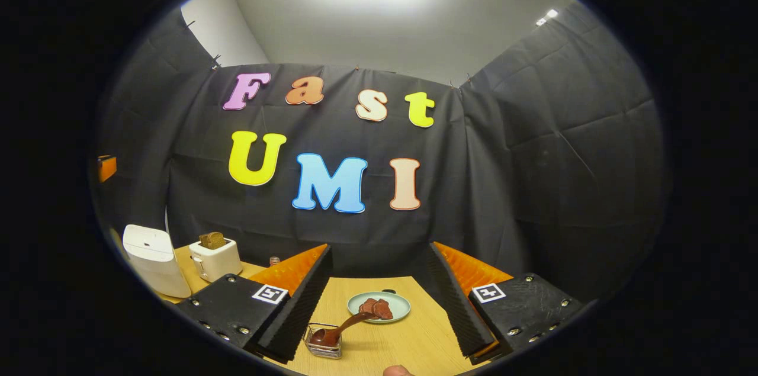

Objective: Close the left gripper, press the button to open the rice cooker; take a wooden spoon from the chopstick holder with the right hand, scoop a spoonful of rice and pour it into the rice cooker, then put the wooden spoon back into the chopstick holder.

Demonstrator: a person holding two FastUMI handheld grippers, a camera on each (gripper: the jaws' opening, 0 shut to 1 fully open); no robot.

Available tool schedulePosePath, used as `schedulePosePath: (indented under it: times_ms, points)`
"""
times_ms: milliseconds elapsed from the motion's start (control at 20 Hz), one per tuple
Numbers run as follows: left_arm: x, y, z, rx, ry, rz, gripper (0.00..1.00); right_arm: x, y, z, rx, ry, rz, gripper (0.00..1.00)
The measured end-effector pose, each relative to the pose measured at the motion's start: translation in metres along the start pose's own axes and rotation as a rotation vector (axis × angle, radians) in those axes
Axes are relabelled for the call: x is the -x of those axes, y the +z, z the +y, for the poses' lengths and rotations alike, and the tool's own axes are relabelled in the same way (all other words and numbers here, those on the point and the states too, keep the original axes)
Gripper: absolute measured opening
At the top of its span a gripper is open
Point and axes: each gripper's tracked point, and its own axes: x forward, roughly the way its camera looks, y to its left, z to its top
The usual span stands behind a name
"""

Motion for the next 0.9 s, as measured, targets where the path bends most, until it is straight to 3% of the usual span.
schedulePosePath:
  times_ms: [50,250,550,900]
  points:
    - [0.002,0.0,0.003,0.0,0.001,0.004,0.48,0.001,0.0,0.0,-0.002,0.001,-0.002,0.97]
    - [-0.005,0.0,0.017,0.006,0.031,-0.011,0.09,0.002,-0.003,0.004,0.012,0.007,0.007,0.97]
    - [-0.022,-0.015,0.016,0.069,-0.051,0.03,0.09,0.006,-0.002,0.01,-0.003,-0.006,0.002,0.97]
    - [-0.061,-0.058,0.044,0.069,-0.05,0.13,0.09,0.012,-0.006,0.008,0.006,-0.054,0.019,0.97]
